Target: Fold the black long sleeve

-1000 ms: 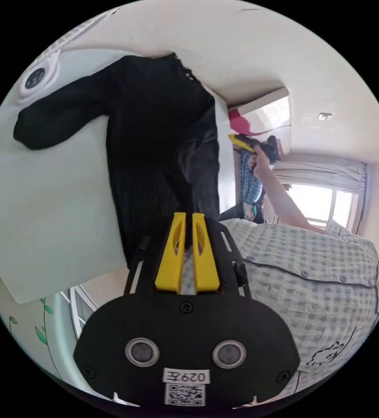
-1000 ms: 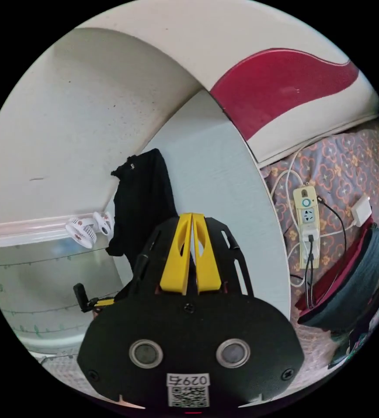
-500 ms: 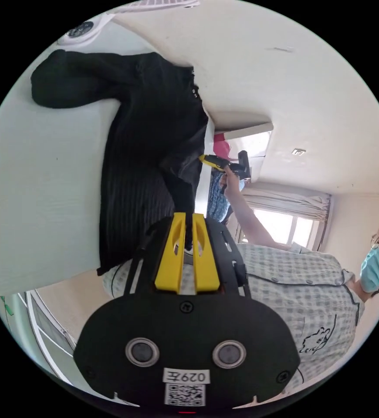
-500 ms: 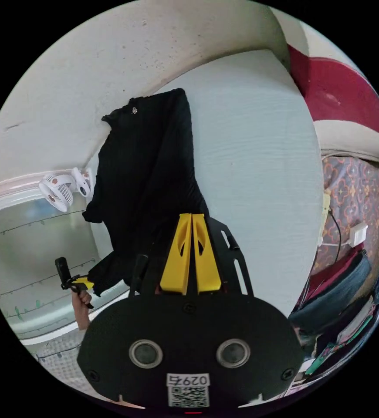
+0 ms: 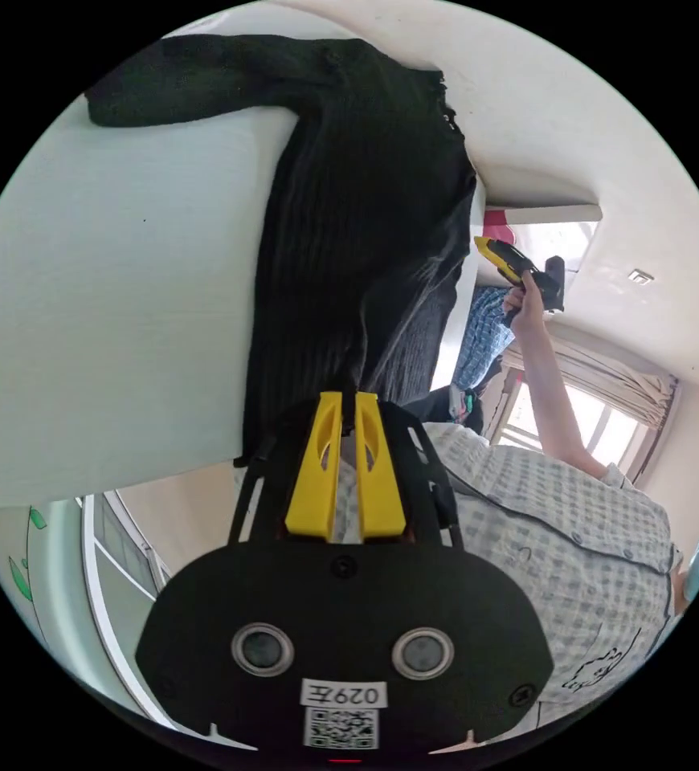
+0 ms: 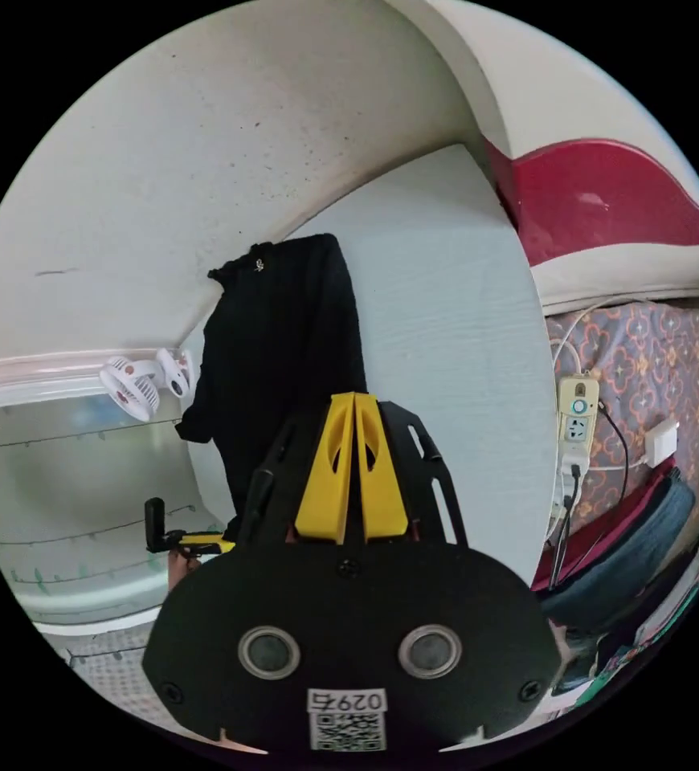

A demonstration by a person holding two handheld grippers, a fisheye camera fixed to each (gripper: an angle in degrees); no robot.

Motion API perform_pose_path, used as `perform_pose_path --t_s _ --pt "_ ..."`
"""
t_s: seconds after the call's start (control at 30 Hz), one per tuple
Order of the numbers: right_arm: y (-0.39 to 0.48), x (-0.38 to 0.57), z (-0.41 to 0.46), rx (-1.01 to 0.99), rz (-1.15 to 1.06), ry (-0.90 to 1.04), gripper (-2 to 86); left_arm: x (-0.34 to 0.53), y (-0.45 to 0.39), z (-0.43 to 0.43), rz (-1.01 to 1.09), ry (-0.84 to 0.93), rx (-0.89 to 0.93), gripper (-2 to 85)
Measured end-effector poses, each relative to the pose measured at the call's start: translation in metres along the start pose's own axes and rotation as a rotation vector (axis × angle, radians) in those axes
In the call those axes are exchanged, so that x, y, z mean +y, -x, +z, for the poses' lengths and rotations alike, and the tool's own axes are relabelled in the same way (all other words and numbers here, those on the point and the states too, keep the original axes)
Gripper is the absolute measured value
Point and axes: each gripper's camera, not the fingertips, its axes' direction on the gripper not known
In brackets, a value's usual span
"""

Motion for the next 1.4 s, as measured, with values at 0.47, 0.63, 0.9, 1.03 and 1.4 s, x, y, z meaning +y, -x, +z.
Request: perform_pose_path --t_s 0.47,0.63,0.9,1.03,1.4 --pt "0.108 0.073 0.102 0.16 -0.265 0.207 -0.6 0.002 0.011 0.03 0.041 0.044 -0.124 1.3" --pt "0.145 0.103 0.124 0.244 -0.308 0.195 -0.5 0.006 0.02 0.029 0.072 0.084 -0.074 1.0" --pt "0.216 0.126 0.18 0.124 -0.459 0.294 -0.1 0.025 0.039 0.011 0.122 0.065 -0.016 -0.9" --pt "0.27 0.102 0.208 0.06 -0.487 0.263 2.8 0.042 0.056 -0.009 0.095 0.01 0.011 -1.0" --pt "0.328 0.134 0.232 0.315 -0.521 0.242 1.8 0.078 0.098 -0.047 -0.019 -0.133 0.099 -0.9"
